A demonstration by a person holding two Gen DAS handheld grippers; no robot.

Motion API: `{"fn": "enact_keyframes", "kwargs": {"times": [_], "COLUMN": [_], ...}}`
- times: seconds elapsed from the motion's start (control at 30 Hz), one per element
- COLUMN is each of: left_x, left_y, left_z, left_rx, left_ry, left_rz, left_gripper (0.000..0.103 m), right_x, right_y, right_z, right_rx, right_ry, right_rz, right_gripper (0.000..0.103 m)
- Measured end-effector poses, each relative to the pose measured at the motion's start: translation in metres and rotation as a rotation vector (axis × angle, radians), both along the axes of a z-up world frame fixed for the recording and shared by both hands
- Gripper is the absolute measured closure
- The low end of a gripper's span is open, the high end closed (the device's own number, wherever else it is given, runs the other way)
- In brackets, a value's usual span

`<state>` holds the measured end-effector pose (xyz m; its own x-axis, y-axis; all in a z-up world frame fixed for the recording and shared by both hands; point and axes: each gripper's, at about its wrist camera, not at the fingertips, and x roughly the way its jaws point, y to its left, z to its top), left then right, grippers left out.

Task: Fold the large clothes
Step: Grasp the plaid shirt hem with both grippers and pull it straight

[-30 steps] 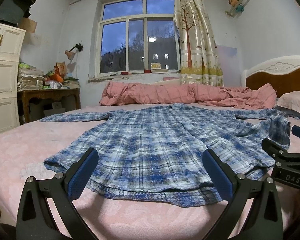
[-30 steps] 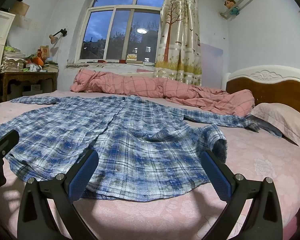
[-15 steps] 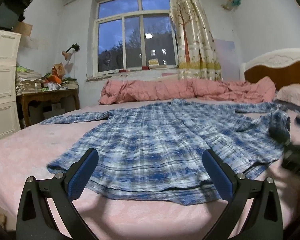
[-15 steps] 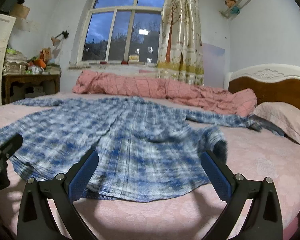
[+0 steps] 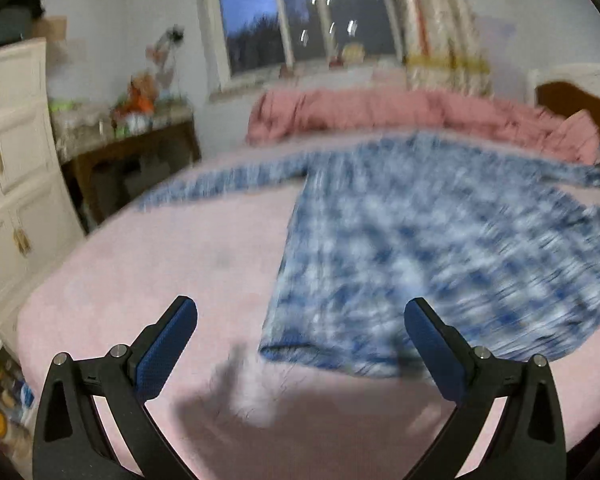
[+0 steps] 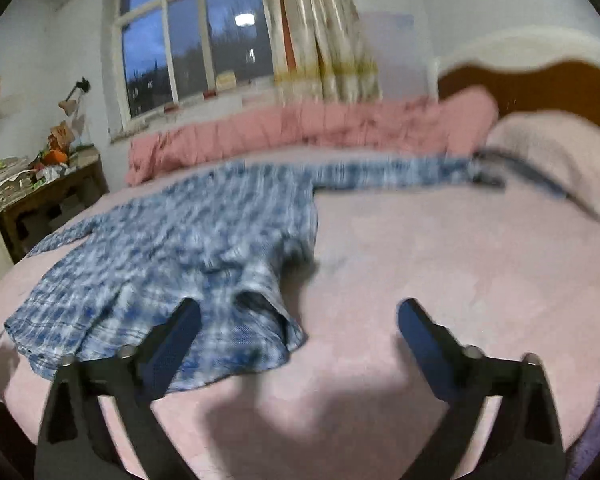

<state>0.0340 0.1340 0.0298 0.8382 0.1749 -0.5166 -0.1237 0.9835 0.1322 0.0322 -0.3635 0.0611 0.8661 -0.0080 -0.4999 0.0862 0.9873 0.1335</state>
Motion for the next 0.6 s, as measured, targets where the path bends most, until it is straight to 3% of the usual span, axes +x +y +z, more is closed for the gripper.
{"fn": "enact_keyframes", "kwargs": {"times": [0.07, 0.17, 0.23, 0.27, 0.3, 0.33, 0.37, 0.47, 0.53, 0.6], "left_x": [0.013, 0.024, 0.021, 0.020, 0.019, 0.017, 0.015, 0.006, 0.003, 0.026], "left_y": [0.004, 0.007, 0.005, 0.001, -0.001, -0.002, -0.003, -0.011, -0.024, -0.023], "left_z": [-0.017, -0.041, -0.045, -0.045, -0.044, -0.042, -0.040, -0.020, 0.001, 0.026], "left_rx": [-0.015, -0.148, -0.168, -0.154, -0.149, -0.144, -0.121, -0.021, 0.111, 0.128], "left_ry": [0.058, 0.136, 0.108, 0.104, 0.102, 0.088, 0.069, 0.006, -0.075, -0.109], "left_rz": [0.033, -0.008, -0.010, -0.031, -0.054, -0.068, -0.069, -0.083, -0.079, -0.071], "left_gripper": [0.000, 0.007, 0.009, 0.017, 0.025, 0.056, 0.101, 0.100, 0.100, 0.100], "right_x": [0.010, 0.031, 0.041, 0.044, 0.045, 0.048, 0.050, 0.042, 0.035, 0.039], "right_y": [-0.003, 0.007, 0.016, 0.021, 0.022, 0.025, 0.027, 0.016, 0.008, -0.003], "right_z": [-0.010, -0.023, -0.027, -0.028, -0.027, -0.027, -0.027, -0.017, -0.001, 0.026], "right_rx": [0.014, -0.002, -0.014, -0.032, -0.046, -0.066, -0.071, -0.043, -0.021, 0.020], "right_ry": [0.037, 0.093, 0.113, 0.111, 0.110, 0.110, 0.112, 0.053, 0.005, -0.049], "right_rz": [0.025, 0.088, 0.138, 0.148, 0.146, 0.143, 0.138, 0.087, 0.076, 0.066], "right_gripper": [0.015, 0.020, 0.022, 0.025, 0.040, 0.072, 0.097, 0.100, 0.100, 0.100]}}
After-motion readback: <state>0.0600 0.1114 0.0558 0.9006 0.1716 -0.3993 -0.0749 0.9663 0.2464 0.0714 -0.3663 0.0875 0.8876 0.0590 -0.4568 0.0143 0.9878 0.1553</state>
